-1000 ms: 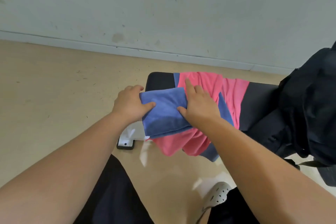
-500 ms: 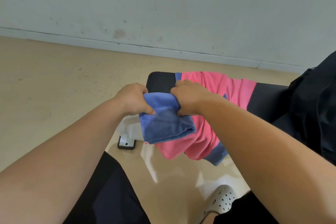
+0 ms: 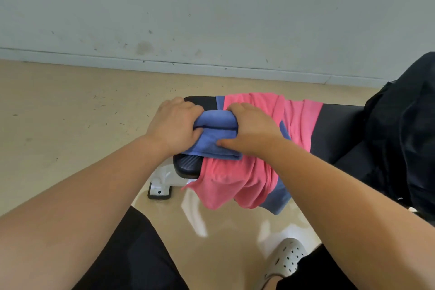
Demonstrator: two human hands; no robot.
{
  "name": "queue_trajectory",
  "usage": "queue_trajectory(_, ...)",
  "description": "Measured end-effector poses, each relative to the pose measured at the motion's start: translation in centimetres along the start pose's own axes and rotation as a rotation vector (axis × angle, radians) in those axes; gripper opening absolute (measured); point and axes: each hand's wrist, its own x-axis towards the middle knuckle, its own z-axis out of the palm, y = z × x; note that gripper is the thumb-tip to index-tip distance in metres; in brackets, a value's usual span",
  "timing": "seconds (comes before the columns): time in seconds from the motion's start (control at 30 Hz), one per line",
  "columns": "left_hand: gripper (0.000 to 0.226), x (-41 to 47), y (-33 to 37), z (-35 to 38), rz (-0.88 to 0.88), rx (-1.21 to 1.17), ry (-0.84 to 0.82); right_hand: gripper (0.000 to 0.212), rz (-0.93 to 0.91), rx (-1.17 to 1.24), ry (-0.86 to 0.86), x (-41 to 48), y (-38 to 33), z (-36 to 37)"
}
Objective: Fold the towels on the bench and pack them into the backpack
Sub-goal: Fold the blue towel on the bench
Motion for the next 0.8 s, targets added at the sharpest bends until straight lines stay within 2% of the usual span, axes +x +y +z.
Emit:
queue_trajectory(0.07,0.062,-1.7,-0.1,0.8,-0.006,-0.012,-0.027,0.065,-0.058,0.032,0.056,-1.4,0.2,1.2)
queue_trajectory(0.13,0.078,-3.5,0.3,0.8,-0.013,0.018,-0.080,0.063,-0.113,-0.012,0.162,-2.6,0.5,2.5)
queue_trajectory(0.27,0.085,-5.7,2.3,0.9,-0.032,0.042,-0.111,0.030,-0.189,-0.082,0.377,-4.4,-0.5,4.3)
queue_trajectory(0.33,0.086,-6.1,3.1,1.5,-0.045,0.010,-0.118,0.025,-0.221,-0.081,0.440,-5.1,-0.8,4.7)
queue_trajectory(0.43,0.088,-7.2,3.8,2.8,-0.084,-0.057,-0.130,0.025,-0.221,-0.064,0.464,-6.0,-0.7,5.2)
queue_trajectory(0.53,0.086,-8.6,4.1,4.2,-0.095,-0.060,-0.122,0.034,-0.228,-0.048,0.406,-7.2,-0.8,5.6)
queue_trajectory(0.63,0.083,-9.3,3.7,4.8,-0.068,-0.010,-0.126,0.039,-0.159,-0.003,0.383,-7.3,-2.1,4.3)
queue_trajectory(0.73,0.083,-9.6,3.1,4.8,-0.045,0.010,-0.160,0.029,-0.125,0.020,0.430,-4.3,-3.5,2.3)
queue_trajectory(0.77,0.083,-9.9,3.1,4.7,-0.044,0.013,-0.178,0.027,-0.091,0.022,0.415,-3.3,-3.8,2.0)
queue_trajectory(0.8,0.084,-10.2,3.1,4.7,-0.048,0.005,-0.195,0.035,-0.032,0.000,0.332,-2.4,-4.2,2.0)
